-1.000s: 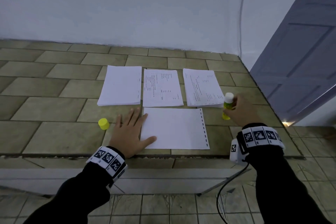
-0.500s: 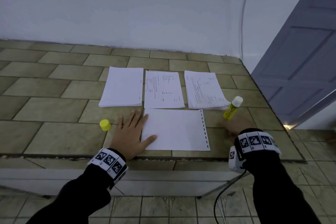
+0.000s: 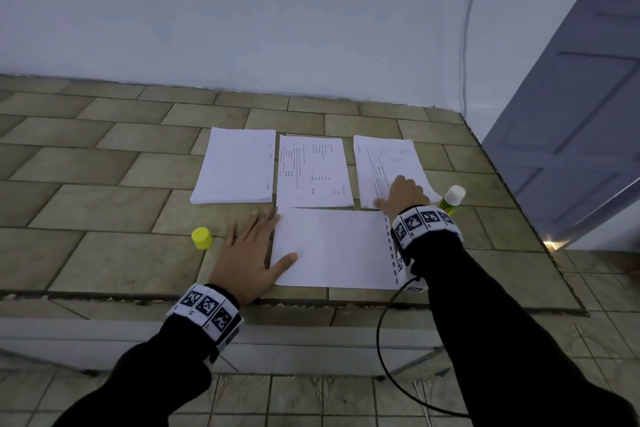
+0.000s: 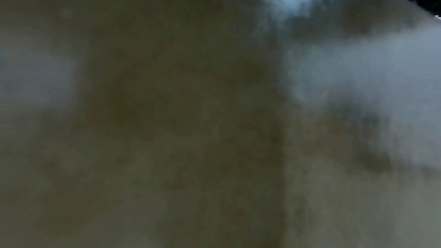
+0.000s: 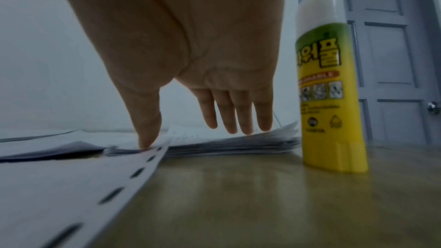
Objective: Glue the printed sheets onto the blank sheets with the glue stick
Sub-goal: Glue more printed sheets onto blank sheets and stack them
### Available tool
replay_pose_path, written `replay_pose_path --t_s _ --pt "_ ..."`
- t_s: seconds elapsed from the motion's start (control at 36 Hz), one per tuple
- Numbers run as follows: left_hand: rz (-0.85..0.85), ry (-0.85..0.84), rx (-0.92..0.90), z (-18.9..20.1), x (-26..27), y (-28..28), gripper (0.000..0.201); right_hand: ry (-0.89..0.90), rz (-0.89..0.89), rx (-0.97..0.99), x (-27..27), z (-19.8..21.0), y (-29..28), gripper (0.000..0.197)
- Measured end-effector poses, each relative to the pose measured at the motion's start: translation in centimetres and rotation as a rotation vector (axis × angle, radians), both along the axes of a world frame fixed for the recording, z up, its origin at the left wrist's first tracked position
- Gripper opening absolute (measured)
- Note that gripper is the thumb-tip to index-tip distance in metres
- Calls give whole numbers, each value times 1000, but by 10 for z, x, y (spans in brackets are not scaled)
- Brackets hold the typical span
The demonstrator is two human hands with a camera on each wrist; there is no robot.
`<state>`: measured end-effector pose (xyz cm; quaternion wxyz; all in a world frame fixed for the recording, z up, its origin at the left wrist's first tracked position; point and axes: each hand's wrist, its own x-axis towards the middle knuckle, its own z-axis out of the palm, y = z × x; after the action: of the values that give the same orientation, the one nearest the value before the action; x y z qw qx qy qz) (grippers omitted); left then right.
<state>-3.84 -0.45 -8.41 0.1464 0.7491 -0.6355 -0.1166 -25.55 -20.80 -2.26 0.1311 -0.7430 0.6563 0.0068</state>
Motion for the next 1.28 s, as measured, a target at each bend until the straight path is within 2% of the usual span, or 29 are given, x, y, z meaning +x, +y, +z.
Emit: replay_pose_path --t_s 0.11,0.22,0.33,0.42,0.5,0.58,0.64,0.69,0.75,0.81,0.83,0.94,1.06,1.17,1.28 --pt "4 32 -13 1 0 0 110 42 -2 66 -1 -3 -6 60" --pt "6 27 -19 0 2 0 109 83 43 18 -1 2 -8 44" --pt "8 49 -41 1 2 0 108 5 50 -48 -4 5 -6 37" --pt "23 130 -91 3 2 0 106 -98 71 -122 -5 11 0 35" --pt "57 278 -178 -4 8 -3 91 -272 128 -166 -7 14 10 30" --pt "123 536 -312 -4 11 -4 73 -463 215 -148 -12 13 22 31" --pt "188 702 -367 4 10 -1 68 -538 289 -132 -17 11 33 31" --pt "236 785 -407 12 10 -1 53 -575 344 -108 -23 11 45 34" --pt "289 914 -373 21 13 -8 39 -598 368 -81 -28 10 56 36" --pt "351 1141 -262 33 10 -18 36 -610 392 -59 -33 9 67 37" --pt "369 1187 -223 38 8 -20 37 -603 408 -55 -35 8 71 37" --pt "312 1097 -145 43 6 -17 17 -538 436 -13 -40 1 79 36" --pt "197 1019 -62 36 8 -15 31 -577 380 43 -49 -6 80 49" --pt "192 988 -73 33 9 -11 29 -713 291 173 -58 0 79 60" --pt "209 968 -73 32 12 -9 30 -818 188 234 -64 0 76 42"
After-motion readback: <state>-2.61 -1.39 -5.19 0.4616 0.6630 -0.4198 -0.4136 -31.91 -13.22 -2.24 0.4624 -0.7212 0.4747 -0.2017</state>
